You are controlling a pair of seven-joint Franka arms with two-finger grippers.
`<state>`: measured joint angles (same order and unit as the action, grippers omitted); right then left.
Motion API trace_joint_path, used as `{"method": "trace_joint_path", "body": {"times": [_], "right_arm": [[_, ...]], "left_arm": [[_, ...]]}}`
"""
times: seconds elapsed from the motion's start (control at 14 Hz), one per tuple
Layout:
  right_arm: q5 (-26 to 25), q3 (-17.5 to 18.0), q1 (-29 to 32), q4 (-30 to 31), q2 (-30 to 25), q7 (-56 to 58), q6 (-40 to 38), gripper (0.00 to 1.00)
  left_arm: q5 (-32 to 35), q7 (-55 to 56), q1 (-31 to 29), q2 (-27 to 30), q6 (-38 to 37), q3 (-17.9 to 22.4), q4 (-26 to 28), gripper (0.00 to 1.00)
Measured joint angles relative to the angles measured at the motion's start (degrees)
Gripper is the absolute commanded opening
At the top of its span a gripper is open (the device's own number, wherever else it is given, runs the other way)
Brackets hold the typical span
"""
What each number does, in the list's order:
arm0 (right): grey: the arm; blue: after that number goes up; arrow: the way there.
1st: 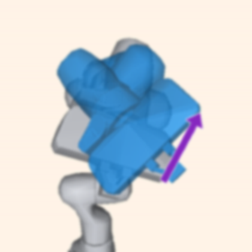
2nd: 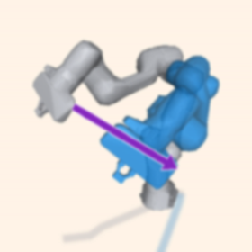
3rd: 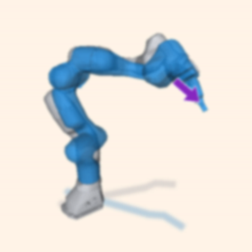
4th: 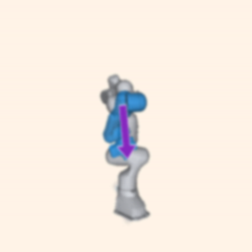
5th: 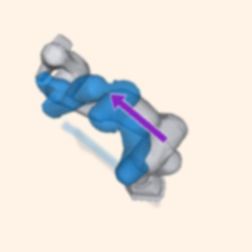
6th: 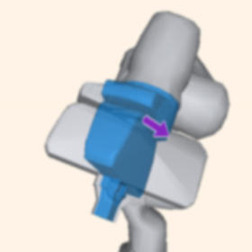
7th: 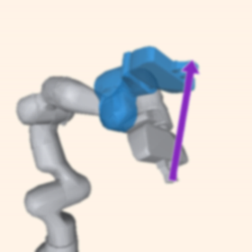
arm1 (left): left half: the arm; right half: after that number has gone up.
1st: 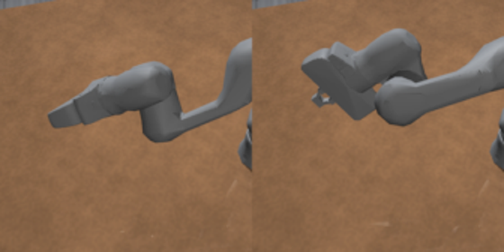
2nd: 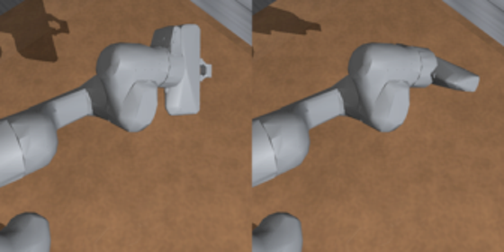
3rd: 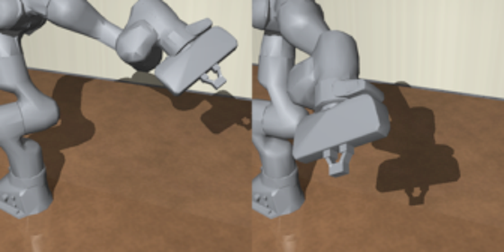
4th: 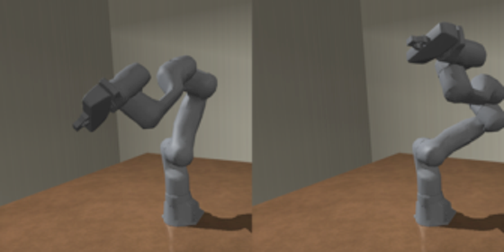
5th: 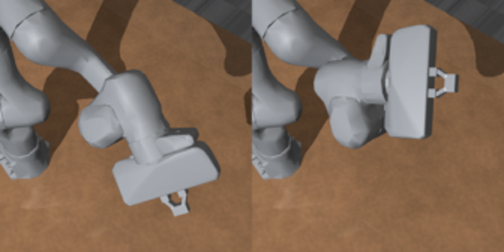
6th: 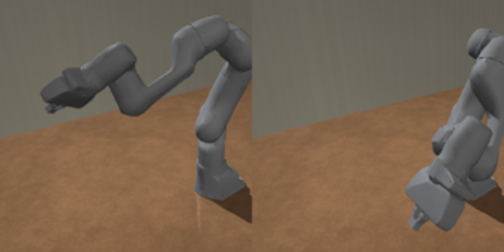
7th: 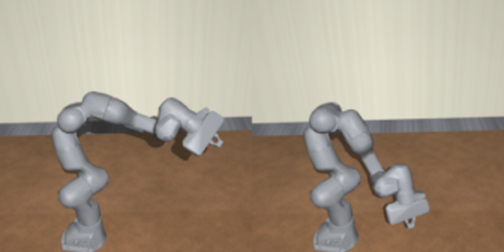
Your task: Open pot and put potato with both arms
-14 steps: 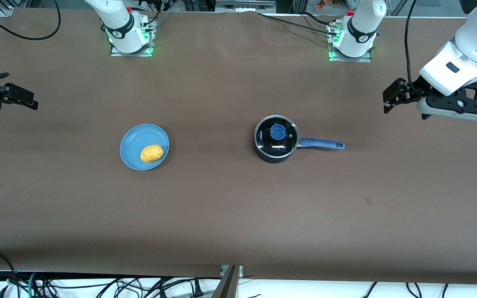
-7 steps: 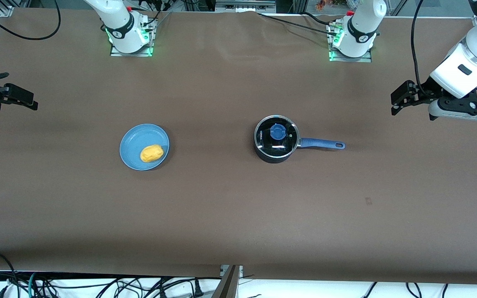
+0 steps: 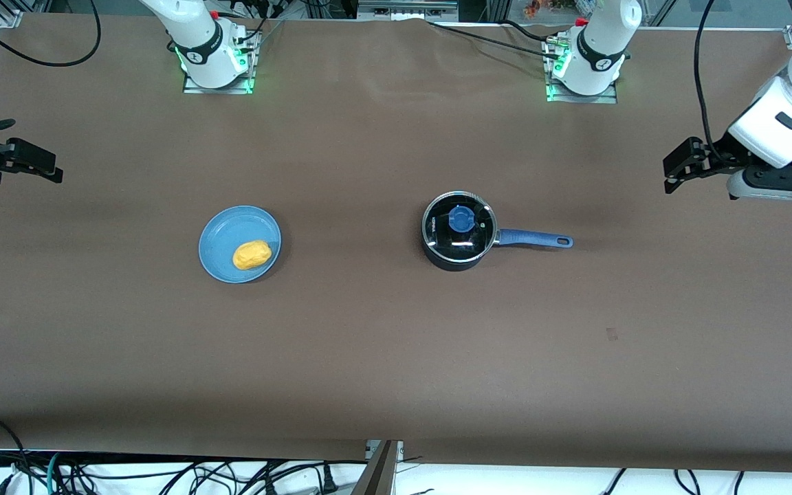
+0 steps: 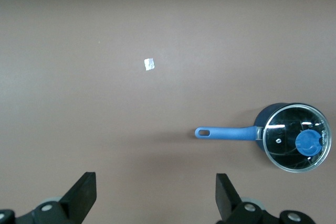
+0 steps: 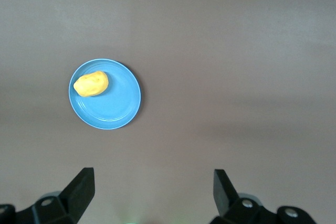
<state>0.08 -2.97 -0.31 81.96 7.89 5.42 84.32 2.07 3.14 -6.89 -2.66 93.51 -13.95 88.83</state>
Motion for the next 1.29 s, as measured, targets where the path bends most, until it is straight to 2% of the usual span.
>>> {"method": "trace_joint_path", "body": {"times": [0.43, 1.29], "right_arm": [[0.01, 0.1, -0.04, 0.0, 0.0, 0.08, 0.01, 1.0], [0.12, 0.19, -0.07, 0.0, 0.03, 0.08, 0.05, 1.0]], "left_arm": [[0.0, 0.0, -0.46, 0.04, -3.69, -0.65, -0.01, 1.0], [0.0, 0.0, -0.38, 0.11, -3.47, -0.67, -0.12, 1.0]]}}
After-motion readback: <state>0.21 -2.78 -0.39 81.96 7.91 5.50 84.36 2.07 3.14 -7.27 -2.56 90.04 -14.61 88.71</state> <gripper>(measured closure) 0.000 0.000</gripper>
